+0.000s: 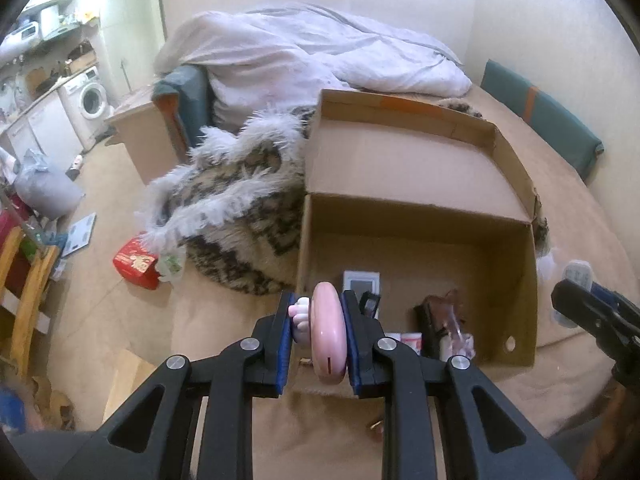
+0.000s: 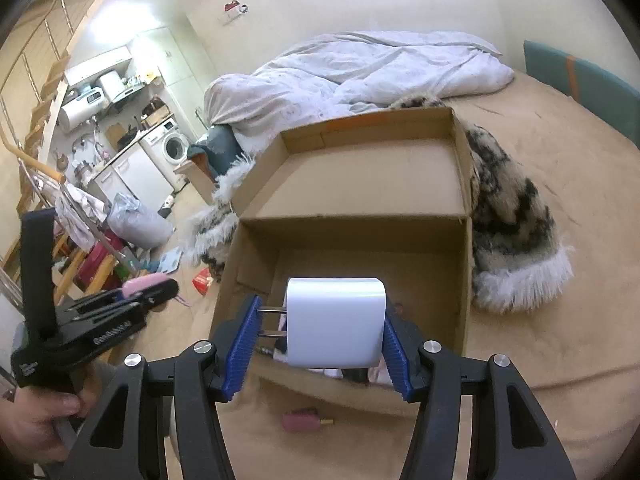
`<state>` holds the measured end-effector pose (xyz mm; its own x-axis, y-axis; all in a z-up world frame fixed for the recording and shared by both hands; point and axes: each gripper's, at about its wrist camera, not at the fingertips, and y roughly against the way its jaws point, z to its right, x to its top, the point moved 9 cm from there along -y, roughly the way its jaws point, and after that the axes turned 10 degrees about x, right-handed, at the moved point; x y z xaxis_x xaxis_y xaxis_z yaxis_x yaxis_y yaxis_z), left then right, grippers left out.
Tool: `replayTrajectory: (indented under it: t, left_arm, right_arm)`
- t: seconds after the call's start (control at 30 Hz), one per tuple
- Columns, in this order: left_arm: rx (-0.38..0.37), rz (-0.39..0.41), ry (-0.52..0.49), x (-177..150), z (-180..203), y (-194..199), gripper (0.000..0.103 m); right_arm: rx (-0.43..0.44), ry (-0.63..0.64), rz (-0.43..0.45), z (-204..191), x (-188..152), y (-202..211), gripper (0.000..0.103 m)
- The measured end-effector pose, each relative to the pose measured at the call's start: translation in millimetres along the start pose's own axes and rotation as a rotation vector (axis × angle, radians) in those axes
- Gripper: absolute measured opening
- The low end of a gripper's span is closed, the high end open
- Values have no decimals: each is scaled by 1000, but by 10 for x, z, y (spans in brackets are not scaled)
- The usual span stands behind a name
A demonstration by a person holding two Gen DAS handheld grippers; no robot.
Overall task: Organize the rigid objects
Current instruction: 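Carry the white charger and pink clip into the box and open both tools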
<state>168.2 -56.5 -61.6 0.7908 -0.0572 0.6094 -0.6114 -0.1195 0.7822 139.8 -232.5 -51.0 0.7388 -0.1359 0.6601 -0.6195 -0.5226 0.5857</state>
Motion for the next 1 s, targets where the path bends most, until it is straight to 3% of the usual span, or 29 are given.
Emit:
replayTrajectory:
  t: [0.3,0.6,1.0]
  left_arm:
    - [-19,-25,-46,157,357,-435,20]
    - [-49,-58,-20,2,475,-809,20]
    - [-32,-132,-116,-238,572,-1056,20]
  right_arm:
    - [-24,-21,-51,197,227,-396,60]
    - [-54,-107,-171,507,-109,-845,60]
    - [-108,-142,-287,702,-403,-1109,60]
